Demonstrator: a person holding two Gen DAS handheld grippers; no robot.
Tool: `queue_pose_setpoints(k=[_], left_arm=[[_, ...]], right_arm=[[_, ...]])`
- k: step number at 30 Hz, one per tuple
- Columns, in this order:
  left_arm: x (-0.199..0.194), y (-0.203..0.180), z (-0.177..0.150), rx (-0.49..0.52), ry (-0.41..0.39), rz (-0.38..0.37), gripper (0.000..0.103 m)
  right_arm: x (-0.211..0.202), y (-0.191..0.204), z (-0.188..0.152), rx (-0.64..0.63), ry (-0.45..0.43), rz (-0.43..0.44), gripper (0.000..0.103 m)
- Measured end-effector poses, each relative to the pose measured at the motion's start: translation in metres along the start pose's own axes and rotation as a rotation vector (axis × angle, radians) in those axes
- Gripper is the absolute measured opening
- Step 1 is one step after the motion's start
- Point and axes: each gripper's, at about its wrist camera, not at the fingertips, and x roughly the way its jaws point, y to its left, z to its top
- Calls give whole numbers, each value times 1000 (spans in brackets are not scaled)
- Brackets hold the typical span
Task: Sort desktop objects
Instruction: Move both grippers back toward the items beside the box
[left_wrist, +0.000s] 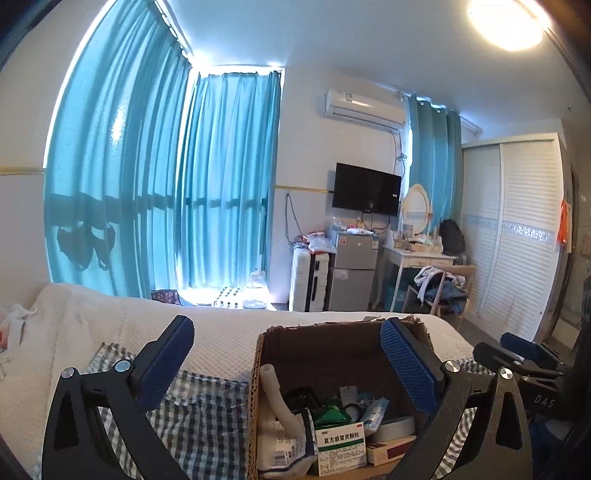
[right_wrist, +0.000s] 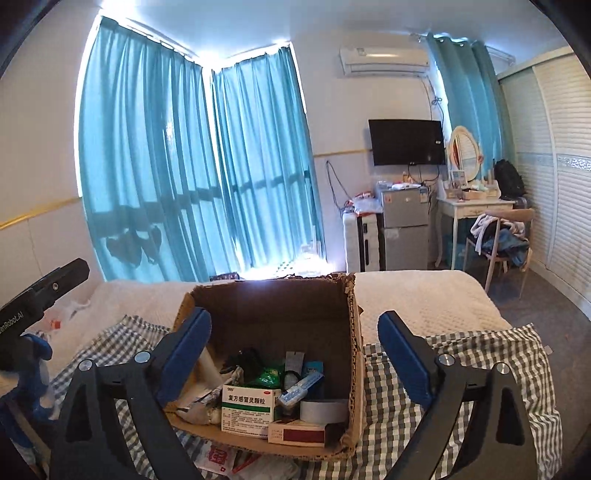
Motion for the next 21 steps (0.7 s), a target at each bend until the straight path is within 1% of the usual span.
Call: queue_pose_setpoints(k=[7, 12, 15, 21], left_arm=[[-30, 2, -1, 1, -11, -3, 103], [-42, 7, -13, -10, 15, 6, 103], [-42, 11, -21, -19, 40, 25, 103], [-47, 18, -33, -46, 68, 60, 103]], right_arm=[[-28, 9, -7, -20, -26, -5, 95], [-43, 9, -20, 10, -33, -4, 96], [-48, 10, -31, 23, -19, -9, 96], [-45, 13, -54, 33, 41, -7, 96]])
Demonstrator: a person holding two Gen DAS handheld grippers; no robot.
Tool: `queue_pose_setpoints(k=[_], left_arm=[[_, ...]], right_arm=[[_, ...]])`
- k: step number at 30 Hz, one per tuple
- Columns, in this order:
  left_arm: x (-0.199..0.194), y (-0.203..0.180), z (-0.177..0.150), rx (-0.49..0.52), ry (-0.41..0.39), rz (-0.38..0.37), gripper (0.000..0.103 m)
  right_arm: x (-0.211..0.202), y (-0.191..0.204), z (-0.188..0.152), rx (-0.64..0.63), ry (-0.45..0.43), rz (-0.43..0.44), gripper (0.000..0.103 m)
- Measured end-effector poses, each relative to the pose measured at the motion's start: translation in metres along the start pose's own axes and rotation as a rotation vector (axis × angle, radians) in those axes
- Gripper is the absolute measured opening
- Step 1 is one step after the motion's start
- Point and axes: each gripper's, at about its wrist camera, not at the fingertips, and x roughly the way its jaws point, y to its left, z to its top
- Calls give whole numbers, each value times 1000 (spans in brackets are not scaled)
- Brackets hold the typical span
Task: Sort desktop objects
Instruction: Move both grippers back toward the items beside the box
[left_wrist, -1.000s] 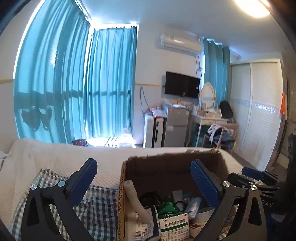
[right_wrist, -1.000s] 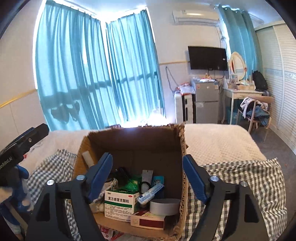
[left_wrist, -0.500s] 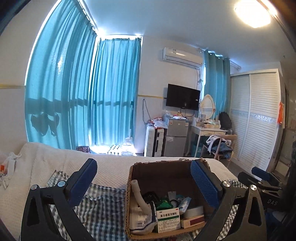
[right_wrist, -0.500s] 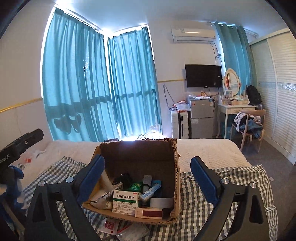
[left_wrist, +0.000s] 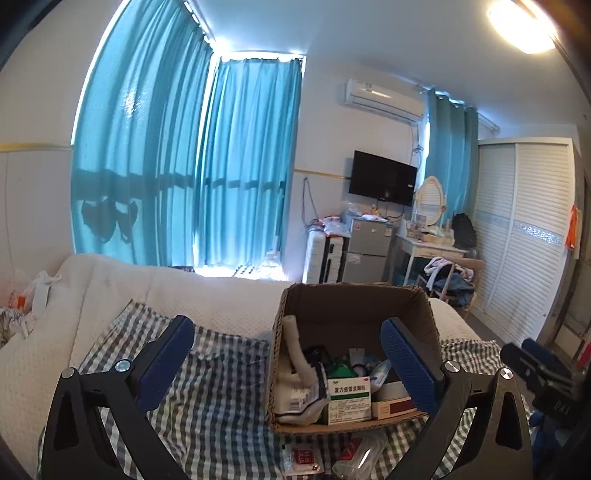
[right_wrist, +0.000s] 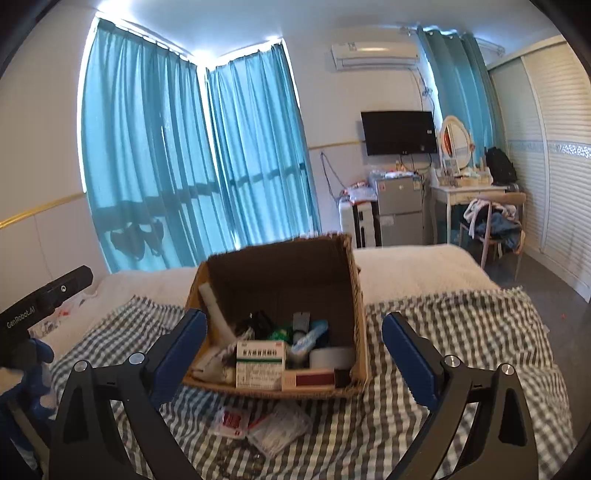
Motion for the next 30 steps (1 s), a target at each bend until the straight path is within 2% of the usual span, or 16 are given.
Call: queue_pose_setpoints(k=[3, 10, 17, 22, 24, 26, 30], left_arm=[[3, 0, -12, 7, 40, 15, 103], [26, 2, -56, 42, 187, 28, 103], [57, 7, -88, 9, 310, 64, 103], [79, 11, -115, -8, 411, 35, 103], [87, 12, -124, -25, 436, 23, 103], [93, 10, -134, -19, 451, 30, 101], [106, 5, -152, 3, 462, 51, 96]], right_arm=[[8, 6, -11, -21, 41, 9, 96], [26, 9, -34, -8, 131, 22, 96], [50, 12, -59, 19, 227, 2, 96], [69, 17, -76, 27, 297, 5, 96], [77, 19, -85, 34, 329, 9, 91], [83, 16, -92, 85, 341, 24, 86], [101, 7, -109, 194, 403, 58, 86]])
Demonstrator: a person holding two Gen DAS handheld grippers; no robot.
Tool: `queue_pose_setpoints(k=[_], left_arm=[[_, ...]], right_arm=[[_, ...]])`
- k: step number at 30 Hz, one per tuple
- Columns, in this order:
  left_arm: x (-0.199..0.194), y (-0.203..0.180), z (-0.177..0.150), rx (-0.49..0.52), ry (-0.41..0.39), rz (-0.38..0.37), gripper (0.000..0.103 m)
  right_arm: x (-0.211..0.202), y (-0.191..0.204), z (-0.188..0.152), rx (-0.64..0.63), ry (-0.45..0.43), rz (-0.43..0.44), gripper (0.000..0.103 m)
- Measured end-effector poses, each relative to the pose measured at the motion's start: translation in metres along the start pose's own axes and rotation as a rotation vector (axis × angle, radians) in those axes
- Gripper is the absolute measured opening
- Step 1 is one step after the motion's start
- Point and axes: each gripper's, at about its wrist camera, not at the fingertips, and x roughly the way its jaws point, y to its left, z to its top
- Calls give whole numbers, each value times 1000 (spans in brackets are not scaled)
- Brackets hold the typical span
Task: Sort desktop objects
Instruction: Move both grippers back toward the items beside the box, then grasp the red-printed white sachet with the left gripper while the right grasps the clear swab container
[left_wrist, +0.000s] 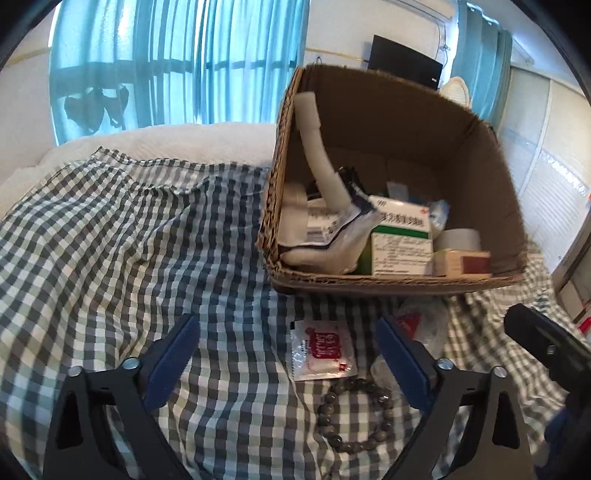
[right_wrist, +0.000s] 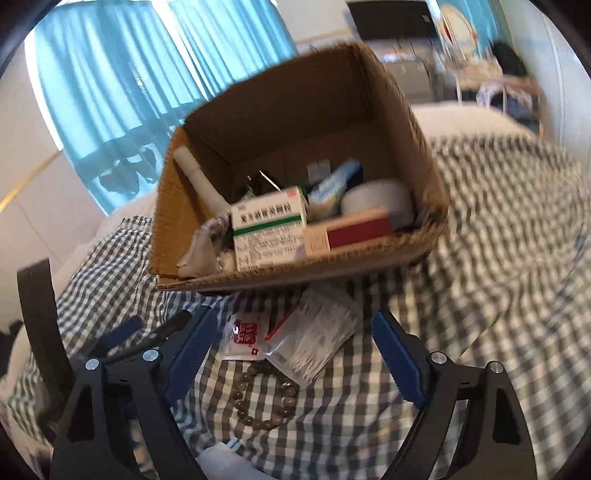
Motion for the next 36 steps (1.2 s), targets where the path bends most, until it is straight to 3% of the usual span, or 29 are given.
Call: queue_pose_setpoints(k=[5, 13, 16, 26, 32, 36], left_arm=[[28, 0, -8, -36, 72, -56, 95], [62, -15, -16, 6, 122, -35, 95], [74, -17, -23, 12, 152, -32, 95], [94, -12, -31, 3, 208, -11, 91], [89, -26, -37, 81, 217, -31, 67], [91, -33, -41, 112, 242, -42, 71]], right_arm=[[28, -12, -4, 57, 67, -10, 86], [70, -23, -13, 114, 152, -57, 85], [83, -24, -17, 123, 182, -35, 85], [98, -23, -26, 108, 226, -21, 86], [77, -10, -31, 23, 194, -119, 80], [69, -17, -36, 52, 198, -116, 80]])
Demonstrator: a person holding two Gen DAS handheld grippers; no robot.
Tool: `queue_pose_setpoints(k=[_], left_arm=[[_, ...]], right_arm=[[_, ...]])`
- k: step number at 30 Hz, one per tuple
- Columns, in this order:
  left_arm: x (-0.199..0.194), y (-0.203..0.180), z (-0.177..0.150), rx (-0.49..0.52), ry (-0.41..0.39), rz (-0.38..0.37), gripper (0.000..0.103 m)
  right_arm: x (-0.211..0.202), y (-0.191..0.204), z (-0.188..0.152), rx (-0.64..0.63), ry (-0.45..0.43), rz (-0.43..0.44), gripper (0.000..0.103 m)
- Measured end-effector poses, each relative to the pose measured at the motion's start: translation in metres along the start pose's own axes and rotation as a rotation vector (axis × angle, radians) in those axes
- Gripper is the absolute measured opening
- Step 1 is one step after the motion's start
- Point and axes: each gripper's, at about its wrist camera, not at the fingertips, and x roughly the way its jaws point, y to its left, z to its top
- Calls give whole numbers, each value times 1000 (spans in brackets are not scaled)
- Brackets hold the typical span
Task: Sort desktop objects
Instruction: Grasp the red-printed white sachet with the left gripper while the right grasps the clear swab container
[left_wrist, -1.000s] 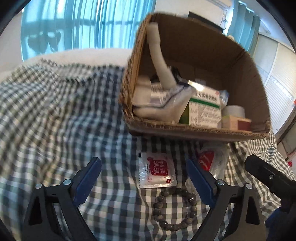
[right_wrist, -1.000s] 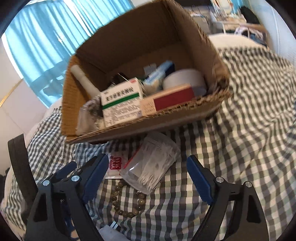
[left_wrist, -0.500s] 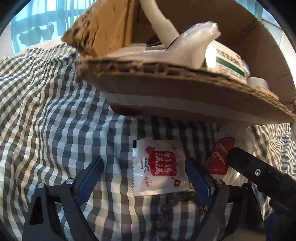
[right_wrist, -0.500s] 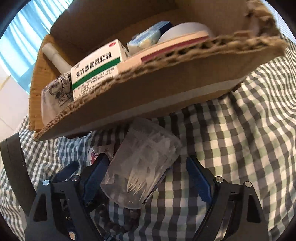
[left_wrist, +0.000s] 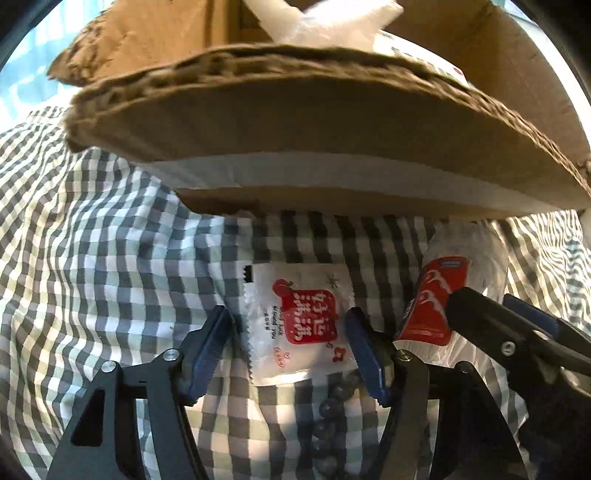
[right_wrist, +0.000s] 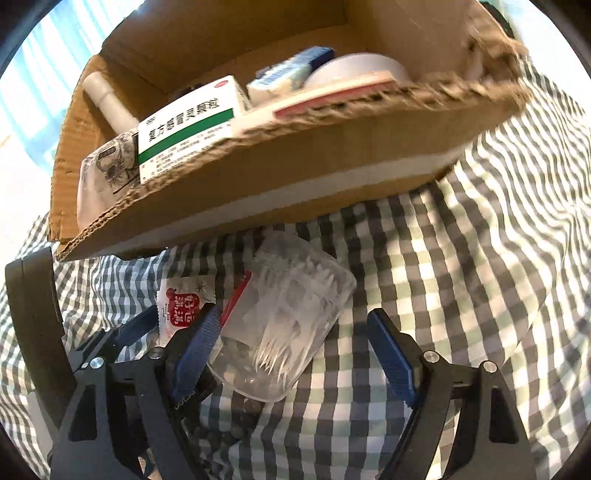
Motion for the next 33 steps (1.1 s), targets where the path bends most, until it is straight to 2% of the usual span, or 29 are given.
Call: queue_pose_setpoints(k=[3, 5, 7, 8, 10, 11, 12, 14, 15, 20, 26, 31, 32, 33], left_arm=[[5, -3, -1, 0, 12, -14, 73], [9, 0, -1, -14, 29, -30, 73], [12, 0, -2, 8, 39, -15, 72], [11, -5, -2, 24, 35, -7, 65], [10, -15, -3, 71, 29, -10, 38], [9, -21, -4, 92, 27, -26, 21], [8, -27, -6, 107, 29, -38, 12], [4, -29, -7, 107, 26, -55, 5], [0, -46, -11, 98, 28, -53, 4], [-24, -49, -15, 49, -18, -97, 3], [-53, -59, -20, 54, -70, -116, 3], [-84, -77, -26, 85, -140, -101, 3], [-90, -77, -27, 89, -149, -100, 3], [-89, -60, -22, 92, -158, -100, 3]], right_arm=[[21, -3, -1, 26, 72, 83, 85], [29, -5, -2, 44, 92, 85, 87], [30, 1, -5, 6, 100, 64, 85], [28, 3, -7, 0, 99, 68, 65], [24, 2, -10, 7, 107, 89, 62], [22, 2, -11, 1, 106, 91, 62], [19, 2, -13, 3, 99, 93, 62], [13, -2, -14, 22, 88, 98, 62], [9, -5, -15, 32, 81, 97, 62], [-15, -9, -20, 42, 53, 115, 62], [-45, 0, -27, 0, 2, 135, 61], [-72, 10, -32, -47, -44, 152, 60], [-73, 4, -22, -54, -51, 154, 60], [-80, 7, -24, -68, -67, 153, 60]])
